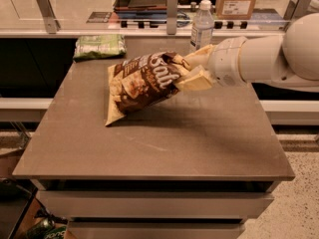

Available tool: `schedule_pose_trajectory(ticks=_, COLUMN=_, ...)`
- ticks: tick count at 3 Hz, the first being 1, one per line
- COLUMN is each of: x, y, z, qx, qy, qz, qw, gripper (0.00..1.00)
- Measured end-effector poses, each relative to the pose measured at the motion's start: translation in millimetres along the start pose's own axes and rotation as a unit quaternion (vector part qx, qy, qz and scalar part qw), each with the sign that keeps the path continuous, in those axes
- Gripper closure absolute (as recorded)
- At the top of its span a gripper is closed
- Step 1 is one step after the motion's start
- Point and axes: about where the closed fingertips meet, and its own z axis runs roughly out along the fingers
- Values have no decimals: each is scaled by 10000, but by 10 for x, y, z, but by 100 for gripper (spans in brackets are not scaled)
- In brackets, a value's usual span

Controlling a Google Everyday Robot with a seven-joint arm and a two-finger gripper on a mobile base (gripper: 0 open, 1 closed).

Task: Move brown chip bag near blue plastic bottle

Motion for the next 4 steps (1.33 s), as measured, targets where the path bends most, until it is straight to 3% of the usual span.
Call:
schedule_pose_trajectory(ticks=2, x=101, y=-473, z=-310, qx=923, qy=209, qz=343, qw=9949, gripper=100)
schedule_pose_trajectory(ticks=3, x=218, y=-638, z=-442, qx=1264, qy=305, qz=524, qw=9901, gripper=100)
schedule_pose_trajectory(ticks=4, x=386, y=-743, z=-539, qx=1434, qy=388, qz=697, qw=9864, gripper=100)
